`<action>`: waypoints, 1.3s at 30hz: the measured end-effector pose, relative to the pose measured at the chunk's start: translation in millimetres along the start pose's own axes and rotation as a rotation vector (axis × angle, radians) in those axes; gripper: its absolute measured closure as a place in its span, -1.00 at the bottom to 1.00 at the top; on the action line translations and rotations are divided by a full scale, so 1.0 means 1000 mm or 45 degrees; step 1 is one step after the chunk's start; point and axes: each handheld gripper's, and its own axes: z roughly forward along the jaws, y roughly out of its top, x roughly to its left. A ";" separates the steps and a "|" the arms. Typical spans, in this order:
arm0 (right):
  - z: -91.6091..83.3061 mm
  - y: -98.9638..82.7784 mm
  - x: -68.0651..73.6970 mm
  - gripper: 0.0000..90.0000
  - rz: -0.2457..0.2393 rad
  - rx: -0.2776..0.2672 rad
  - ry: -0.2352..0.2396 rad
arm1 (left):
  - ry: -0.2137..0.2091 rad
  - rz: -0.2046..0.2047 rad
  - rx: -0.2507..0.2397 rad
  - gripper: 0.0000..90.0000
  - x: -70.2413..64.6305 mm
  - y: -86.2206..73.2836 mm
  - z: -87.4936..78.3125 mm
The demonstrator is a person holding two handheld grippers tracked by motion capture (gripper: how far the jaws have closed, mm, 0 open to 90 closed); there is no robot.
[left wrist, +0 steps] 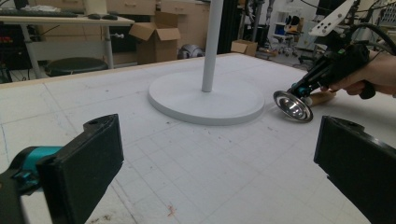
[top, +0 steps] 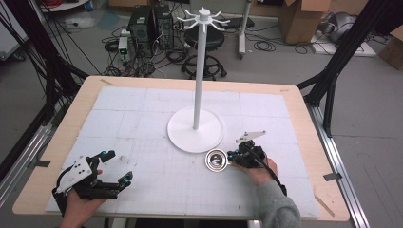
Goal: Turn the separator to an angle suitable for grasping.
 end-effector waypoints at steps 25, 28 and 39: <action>-0.039 -0.032 0.002 1.00 0.050 -0.195 -0.005 | -0.015 0.003 0.009 -0.96 -0.001 0.000 0.006; -0.052 -0.042 0.001 1.00 0.063 -0.229 0.003 | -0.021 0.008 0.006 -0.96 -0.002 0.001 0.007; -0.081 -0.086 0.005 1.00 0.066 -0.171 0.031 | -0.037 0.017 0.015 -0.96 -0.005 0.002 0.014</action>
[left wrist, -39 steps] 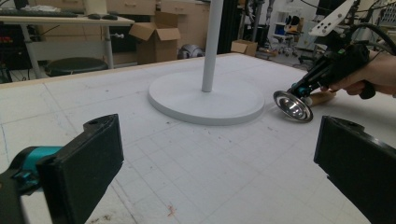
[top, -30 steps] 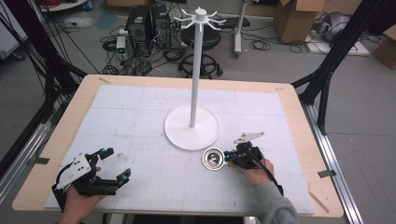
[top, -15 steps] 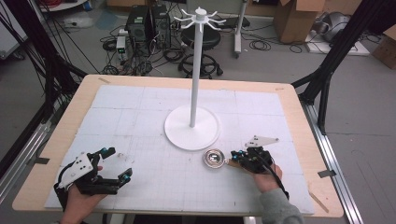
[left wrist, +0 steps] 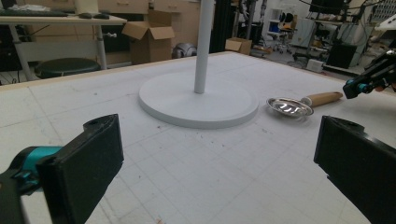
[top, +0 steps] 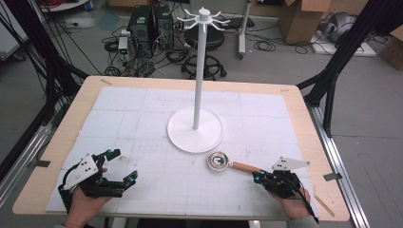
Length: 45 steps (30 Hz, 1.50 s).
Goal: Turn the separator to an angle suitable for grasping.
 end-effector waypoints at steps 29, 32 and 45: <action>0.035 0.022 -0.049 1.00 0.118 0.028 -0.210 | 0.033 -0.007 -0.007 -0.96 0.002 -0.002 -0.013; 0.040 0.026 -0.053 1.00 0.128 0.021 -0.230 | 0.035 -0.010 -0.005 -0.96 0.002 -0.002 -0.014; 0.055 0.038 -0.063 1.00 0.110 -0.005 -0.230 | 0.032 -0.004 -0.002 -0.96 0.002 -0.002 -0.013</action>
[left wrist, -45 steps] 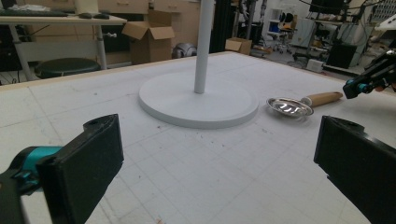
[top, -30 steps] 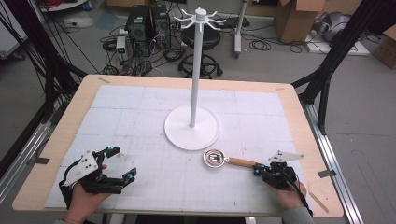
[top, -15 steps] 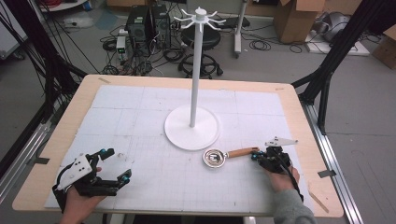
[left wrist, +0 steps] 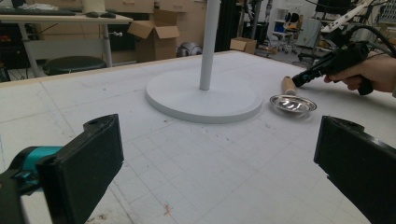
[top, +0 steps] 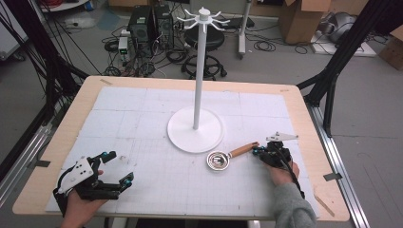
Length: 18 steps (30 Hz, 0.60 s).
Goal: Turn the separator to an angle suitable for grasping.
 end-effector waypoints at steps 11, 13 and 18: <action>0.017 0.016 0.000 1.00 -0.077 0.024 -0.012 | 0.014 -0.010 -0.004 -0.96 0.002 -0.001 -0.005; 0.018 0.017 -0.001 1.00 -0.076 0.015 -0.010 | 0.015 -0.011 -0.004 -0.96 0.002 -0.001 -0.005; 0.022 0.020 0.002 1.00 -0.080 0.007 -0.035 | 0.012 -0.005 -0.002 -0.96 0.001 -0.001 -0.006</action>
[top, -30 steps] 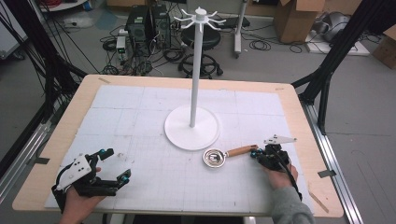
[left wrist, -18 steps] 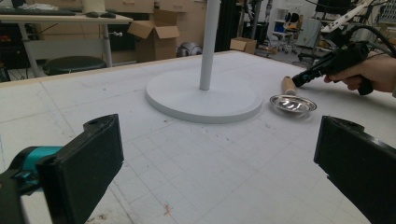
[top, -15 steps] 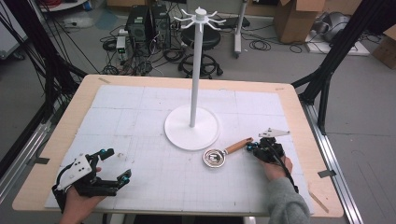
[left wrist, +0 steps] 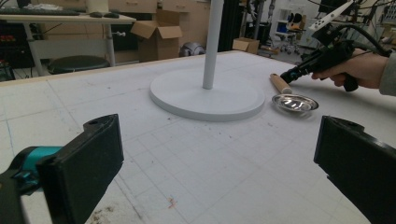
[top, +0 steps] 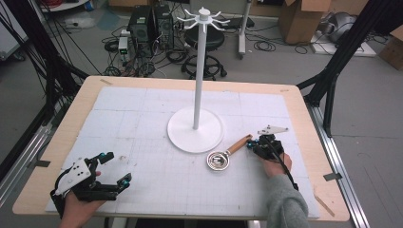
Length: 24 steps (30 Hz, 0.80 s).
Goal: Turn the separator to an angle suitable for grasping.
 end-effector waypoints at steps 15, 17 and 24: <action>-0.016 0.020 0.016 1.00 -0.025 -0.090 0.109 | 0.006 0.001 0.000 -0.96 0.001 0.000 -0.002; -0.013 0.023 0.023 1.00 -0.054 -0.085 0.131 | 0.006 0.002 0.000 -0.96 0.001 0.000 -0.002; 0.001 0.033 0.048 1.00 -0.160 -0.034 0.228 | 0.005 0.003 0.001 -0.96 0.001 -0.001 -0.002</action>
